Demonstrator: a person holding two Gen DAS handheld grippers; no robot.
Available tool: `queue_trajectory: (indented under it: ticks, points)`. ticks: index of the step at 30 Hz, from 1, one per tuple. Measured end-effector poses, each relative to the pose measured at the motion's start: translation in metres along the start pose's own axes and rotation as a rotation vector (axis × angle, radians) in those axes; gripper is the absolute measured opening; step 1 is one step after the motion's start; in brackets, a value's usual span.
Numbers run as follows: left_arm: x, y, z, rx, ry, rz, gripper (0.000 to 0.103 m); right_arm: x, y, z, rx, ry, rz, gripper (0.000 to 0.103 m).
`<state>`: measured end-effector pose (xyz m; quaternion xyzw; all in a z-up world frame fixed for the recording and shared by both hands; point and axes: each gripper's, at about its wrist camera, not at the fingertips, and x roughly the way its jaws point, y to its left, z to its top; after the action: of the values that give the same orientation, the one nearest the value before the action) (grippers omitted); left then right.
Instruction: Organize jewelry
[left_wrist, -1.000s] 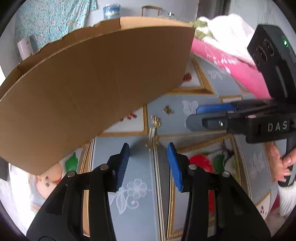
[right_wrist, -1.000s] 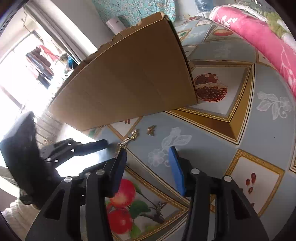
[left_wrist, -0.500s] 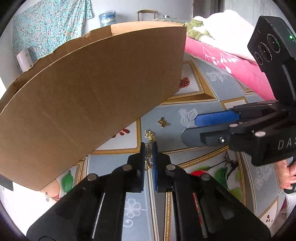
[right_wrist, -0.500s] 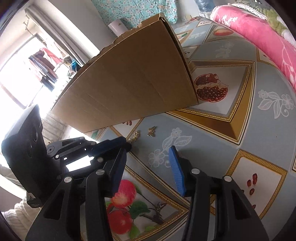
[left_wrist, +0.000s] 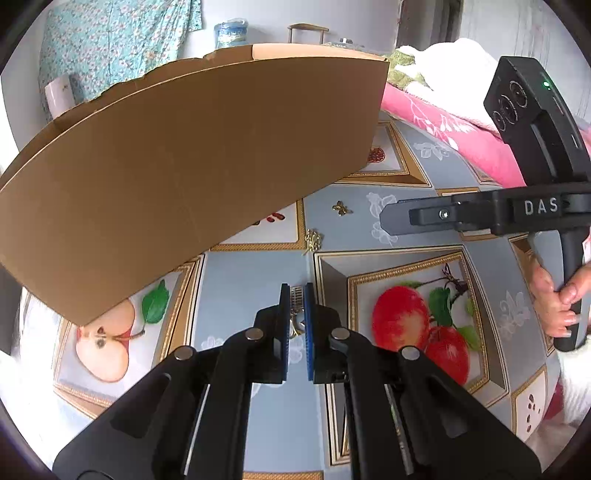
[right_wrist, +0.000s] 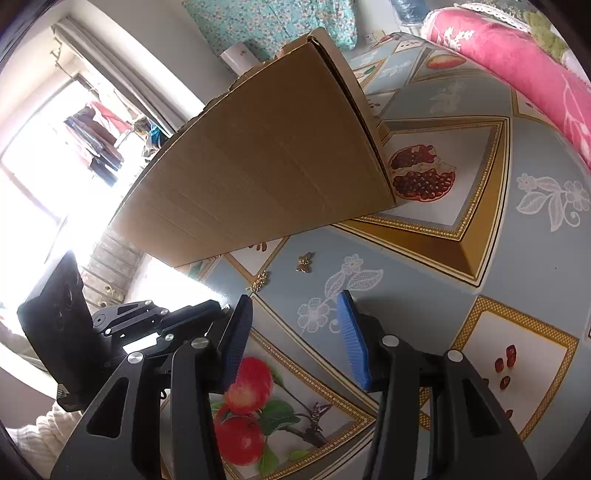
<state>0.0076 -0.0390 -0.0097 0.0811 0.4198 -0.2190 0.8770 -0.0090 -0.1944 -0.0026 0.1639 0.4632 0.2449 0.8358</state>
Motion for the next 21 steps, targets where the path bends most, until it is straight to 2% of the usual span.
queue_trajectory:
  ticks: [3,6,10,12,14,16,21]
  points:
    - [-0.005,0.002,0.0,0.002,-0.009,0.004,0.006,0.001,0.004,0.001,-0.008,0.006,-0.016,0.047]
    - [-0.01,0.006,0.005,-0.005,-0.027,-0.027,0.006,0.002,0.007,0.0,-0.027,0.006,-0.03,0.047]
    - [-0.012,0.028,0.017,-0.144,-0.02,-0.162,0.006,0.002,0.005,0.001,-0.018,0.007,-0.023,0.047]
    - [-0.012,0.038,0.02,-0.192,-0.008,-0.163,0.006,0.002,0.004,0.001,-0.013,0.007,-0.019,0.047]
    - [-0.014,0.037,0.019,-0.143,0.004,-0.127,0.009,0.003,0.006,0.0,-0.022,0.008,-0.028,0.047]
    - [-0.018,0.027,0.012,-0.051,0.011,-0.078,0.02,0.003,0.008,0.0,-0.038,0.007,-0.04,0.047]
    - [-0.014,0.014,-0.004,0.014,0.05,-0.058,0.029,0.005,0.013,0.0,-0.055,0.009,-0.054,0.05]
